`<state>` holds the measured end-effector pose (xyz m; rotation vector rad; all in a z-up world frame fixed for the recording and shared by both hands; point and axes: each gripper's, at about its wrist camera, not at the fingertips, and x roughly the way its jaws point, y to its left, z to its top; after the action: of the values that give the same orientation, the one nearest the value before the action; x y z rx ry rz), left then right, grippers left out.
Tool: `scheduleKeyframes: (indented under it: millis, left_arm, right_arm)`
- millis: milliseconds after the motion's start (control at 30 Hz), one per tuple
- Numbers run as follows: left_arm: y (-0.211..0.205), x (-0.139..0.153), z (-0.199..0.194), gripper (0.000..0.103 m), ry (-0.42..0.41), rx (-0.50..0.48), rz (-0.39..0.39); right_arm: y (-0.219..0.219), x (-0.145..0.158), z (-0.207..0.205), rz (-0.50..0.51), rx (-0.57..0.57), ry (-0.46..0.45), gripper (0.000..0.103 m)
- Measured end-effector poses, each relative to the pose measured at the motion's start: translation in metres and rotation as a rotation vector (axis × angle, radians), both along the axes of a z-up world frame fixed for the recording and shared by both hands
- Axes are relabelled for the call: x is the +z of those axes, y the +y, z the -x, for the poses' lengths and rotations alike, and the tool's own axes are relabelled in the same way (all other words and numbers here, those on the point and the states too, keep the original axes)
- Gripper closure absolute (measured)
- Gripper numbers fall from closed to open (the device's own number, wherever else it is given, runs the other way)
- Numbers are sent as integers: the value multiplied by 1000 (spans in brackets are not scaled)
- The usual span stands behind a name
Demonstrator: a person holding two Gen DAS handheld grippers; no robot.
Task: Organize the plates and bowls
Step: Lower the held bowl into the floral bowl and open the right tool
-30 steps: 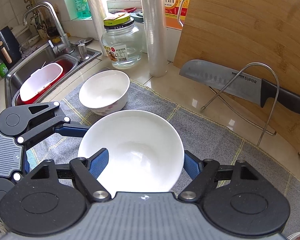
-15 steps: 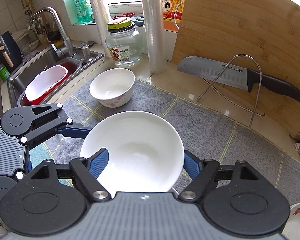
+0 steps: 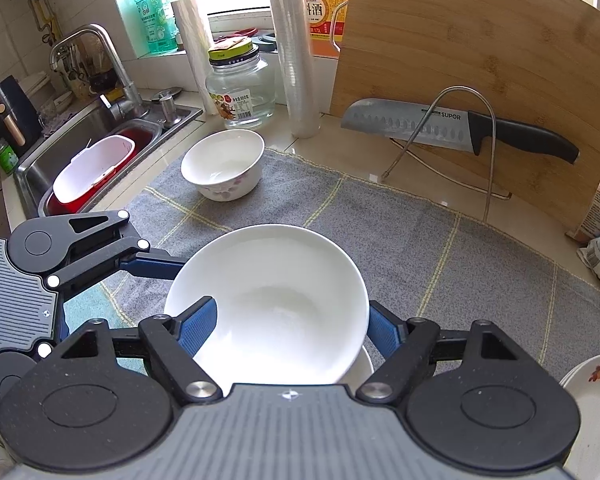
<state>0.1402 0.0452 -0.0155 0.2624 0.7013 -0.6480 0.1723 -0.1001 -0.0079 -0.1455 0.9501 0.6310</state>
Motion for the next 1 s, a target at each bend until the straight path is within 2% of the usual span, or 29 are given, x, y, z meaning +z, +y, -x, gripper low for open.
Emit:
scheduleKeyframes:
  millis: [1000]
  left_arm:
    - [-20, -21, -4, 20, 107, -51, -27]
  right_arm:
    - [-20, -30, 9, -2, -58, 80, 19]
